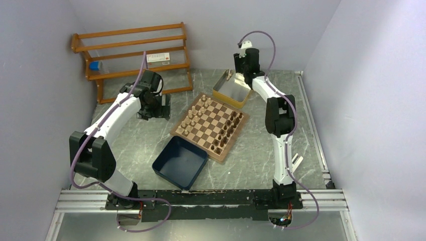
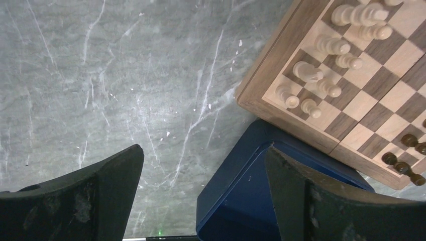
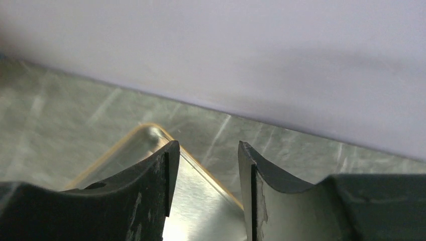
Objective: Set up the chess pieces on the board
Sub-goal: Adjust the storage box at the center of the board.
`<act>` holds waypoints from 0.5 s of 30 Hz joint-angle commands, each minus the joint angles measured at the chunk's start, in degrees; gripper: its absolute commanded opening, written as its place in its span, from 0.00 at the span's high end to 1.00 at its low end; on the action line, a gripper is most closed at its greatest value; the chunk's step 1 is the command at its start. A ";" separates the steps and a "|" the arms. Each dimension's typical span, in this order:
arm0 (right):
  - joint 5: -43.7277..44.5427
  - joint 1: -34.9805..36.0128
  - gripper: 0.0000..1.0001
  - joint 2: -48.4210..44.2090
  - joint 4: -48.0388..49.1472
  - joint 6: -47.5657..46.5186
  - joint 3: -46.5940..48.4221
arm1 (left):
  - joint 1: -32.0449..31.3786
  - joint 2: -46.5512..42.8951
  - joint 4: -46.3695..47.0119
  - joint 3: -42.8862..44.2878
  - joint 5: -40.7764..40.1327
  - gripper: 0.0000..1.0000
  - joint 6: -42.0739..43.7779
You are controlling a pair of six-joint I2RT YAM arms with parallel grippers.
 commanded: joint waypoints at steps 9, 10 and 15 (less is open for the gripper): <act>6.95 3.21 0.66 -5.84 -12.22 54.79 3.25 | -0.46 -2.15 -1.46 0.92 3.19 0.06 -0.31; 7.52 3.52 0.69 -5.87 -11.78 57.41 2.48 | -0.46 -2.97 -1.01 0.26 3.23 0.06 -0.19; 11.95 5.04 0.69 -2.83 -13.60 66.23 3.88 | -0.46 -4.56 -0.58 -1.55 3.88 0.06 -0.16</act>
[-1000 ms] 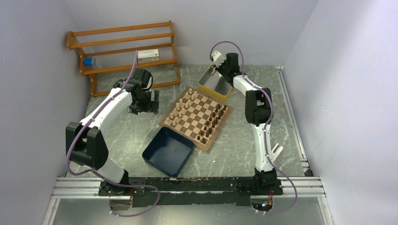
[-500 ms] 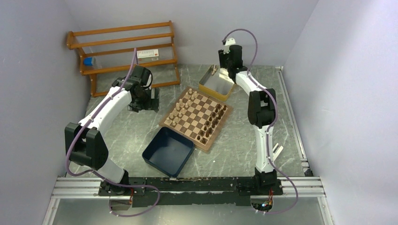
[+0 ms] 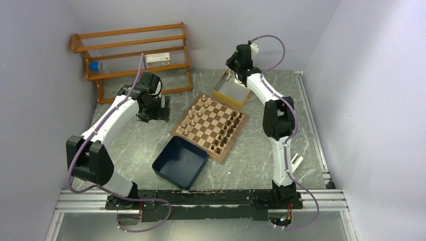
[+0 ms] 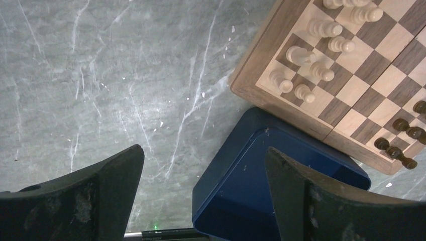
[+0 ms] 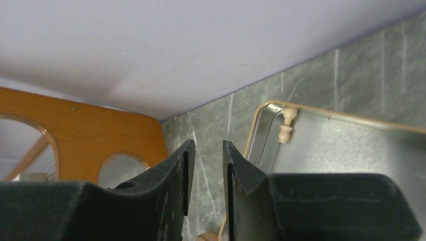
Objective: Set up the chess pieces on the board
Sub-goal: Adjust the storage box at the center of the board, then pick up the chess piece from the storage box.
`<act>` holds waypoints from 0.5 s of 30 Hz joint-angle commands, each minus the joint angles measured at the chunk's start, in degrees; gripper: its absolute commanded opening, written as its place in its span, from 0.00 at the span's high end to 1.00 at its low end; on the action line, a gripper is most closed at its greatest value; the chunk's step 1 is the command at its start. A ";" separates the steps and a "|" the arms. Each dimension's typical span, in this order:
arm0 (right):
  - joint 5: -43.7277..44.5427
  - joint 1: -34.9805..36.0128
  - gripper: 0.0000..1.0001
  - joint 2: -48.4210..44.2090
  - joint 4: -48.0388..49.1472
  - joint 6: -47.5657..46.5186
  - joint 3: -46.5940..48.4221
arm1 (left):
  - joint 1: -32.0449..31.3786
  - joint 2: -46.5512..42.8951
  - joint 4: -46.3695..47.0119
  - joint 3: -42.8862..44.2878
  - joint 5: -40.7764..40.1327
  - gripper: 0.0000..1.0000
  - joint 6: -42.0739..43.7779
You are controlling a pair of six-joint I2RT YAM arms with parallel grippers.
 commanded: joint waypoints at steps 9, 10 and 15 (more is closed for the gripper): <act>5.63 1.21 0.68 9.56 -8.64 19.79 5.86 | -0.46 -3.77 0.16 -0.92 0.29 0.05 1.09; 5.87 1.22 0.68 8.96 -6.51 19.40 4.10 | -0.46 -3.91 0.27 -1.19 0.19 0.05 1.05; 9.40 1.34 0.65 10.24 -7.37 15.22 6.41 | -0.46 -4.12 0.64 -1.84 0.17 0.05 1.12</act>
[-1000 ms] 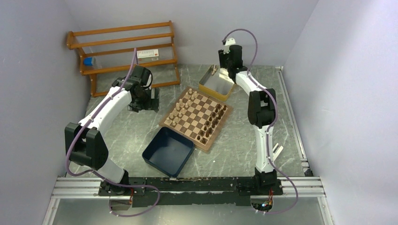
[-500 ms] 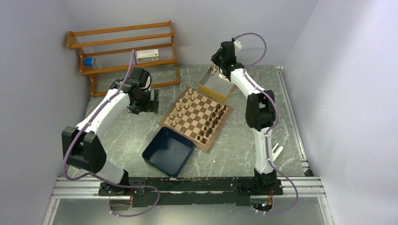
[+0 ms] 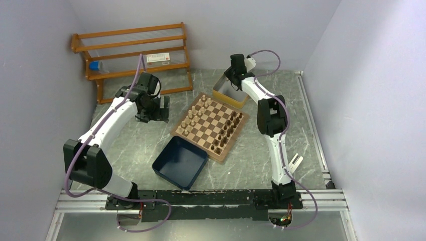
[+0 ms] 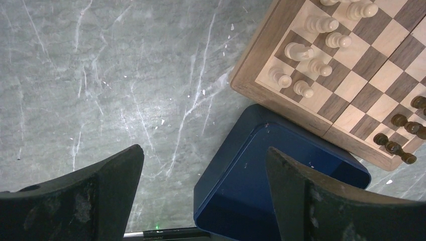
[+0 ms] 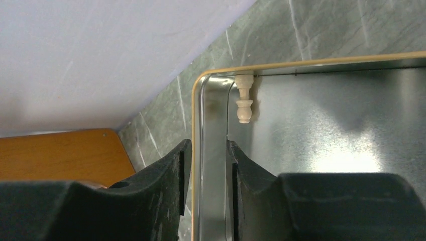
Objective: Set up the chess pieces on the board
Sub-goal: Pick up the chess piece from the storage box.
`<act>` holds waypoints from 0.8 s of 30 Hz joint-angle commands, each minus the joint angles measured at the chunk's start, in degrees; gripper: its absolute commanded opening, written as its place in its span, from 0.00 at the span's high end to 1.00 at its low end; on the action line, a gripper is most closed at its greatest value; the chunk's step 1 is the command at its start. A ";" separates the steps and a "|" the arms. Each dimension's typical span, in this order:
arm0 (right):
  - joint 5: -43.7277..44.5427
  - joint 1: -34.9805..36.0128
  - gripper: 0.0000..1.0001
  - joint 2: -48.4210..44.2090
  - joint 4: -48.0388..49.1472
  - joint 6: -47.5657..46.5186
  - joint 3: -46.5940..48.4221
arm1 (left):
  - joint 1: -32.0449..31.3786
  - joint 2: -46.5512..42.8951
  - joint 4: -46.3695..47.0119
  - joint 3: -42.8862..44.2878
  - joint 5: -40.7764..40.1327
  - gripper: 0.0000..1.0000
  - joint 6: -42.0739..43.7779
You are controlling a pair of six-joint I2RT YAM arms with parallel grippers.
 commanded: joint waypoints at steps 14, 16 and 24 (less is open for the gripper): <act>4.65 0.18 0.63 3.63 1.19 -2.82 2.80 | -0.46 -2.05 0.55 -1.45 -0.03 0.05 0.78; 4.31 0.17 0.63 4.10 1.05 -2.89 3.15 | -0.46 -1.94 0.56 -1.28 0.21 0.05 0.78; 4.33 0.18 0.65 4.86 3.23 -4.13 1.68 | -0.46 -2.13 0.41 -1.43 -0.25 0.05 0.87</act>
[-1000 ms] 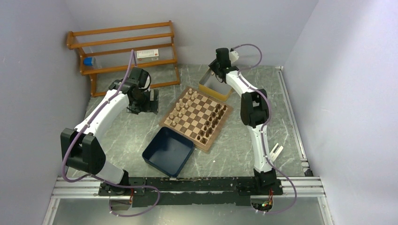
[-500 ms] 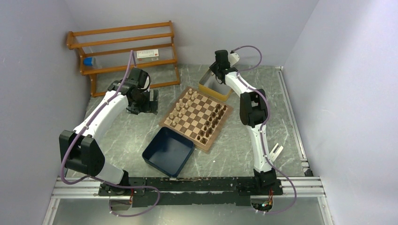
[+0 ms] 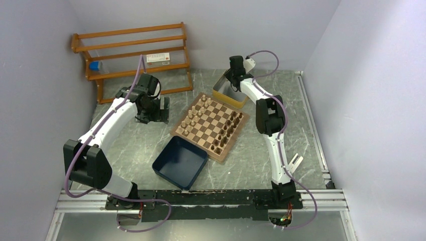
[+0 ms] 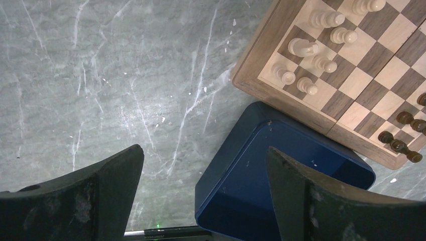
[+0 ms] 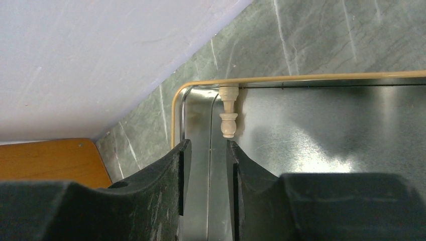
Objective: Set up the chess pieces on the board
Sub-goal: Pick up the chess piece from the storage box.
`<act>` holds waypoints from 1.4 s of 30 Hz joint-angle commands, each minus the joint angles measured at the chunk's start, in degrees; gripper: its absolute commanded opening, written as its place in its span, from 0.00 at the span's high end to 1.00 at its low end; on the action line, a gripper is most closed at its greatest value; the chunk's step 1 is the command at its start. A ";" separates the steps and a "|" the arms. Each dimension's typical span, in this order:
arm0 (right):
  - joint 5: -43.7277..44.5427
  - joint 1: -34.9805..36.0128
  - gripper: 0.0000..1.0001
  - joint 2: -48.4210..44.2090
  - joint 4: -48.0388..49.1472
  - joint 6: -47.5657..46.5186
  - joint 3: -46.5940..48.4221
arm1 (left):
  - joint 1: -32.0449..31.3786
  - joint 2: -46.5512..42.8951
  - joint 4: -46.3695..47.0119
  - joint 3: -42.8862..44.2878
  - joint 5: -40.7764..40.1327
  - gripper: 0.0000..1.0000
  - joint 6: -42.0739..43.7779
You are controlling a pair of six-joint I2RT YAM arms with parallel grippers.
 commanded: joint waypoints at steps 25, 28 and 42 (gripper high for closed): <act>2.69 0.17 0.66 5.52 4.09 -2.30 1.14 | -0.46 -1.98 0.15 -0.97 -1.76 0.05 0.58; 2.53 0.17 0.67 5.84 3.59 -2.67 1.48 | -0.46 -2.16 -0.10 -1.07 -2.04 0.05 0.63; 2.47 0.01 0.68 6.71 2.39 -6.83 2.13 | -0.46 -2.83 -0.12 -1.86 -2.38 0.05 0.56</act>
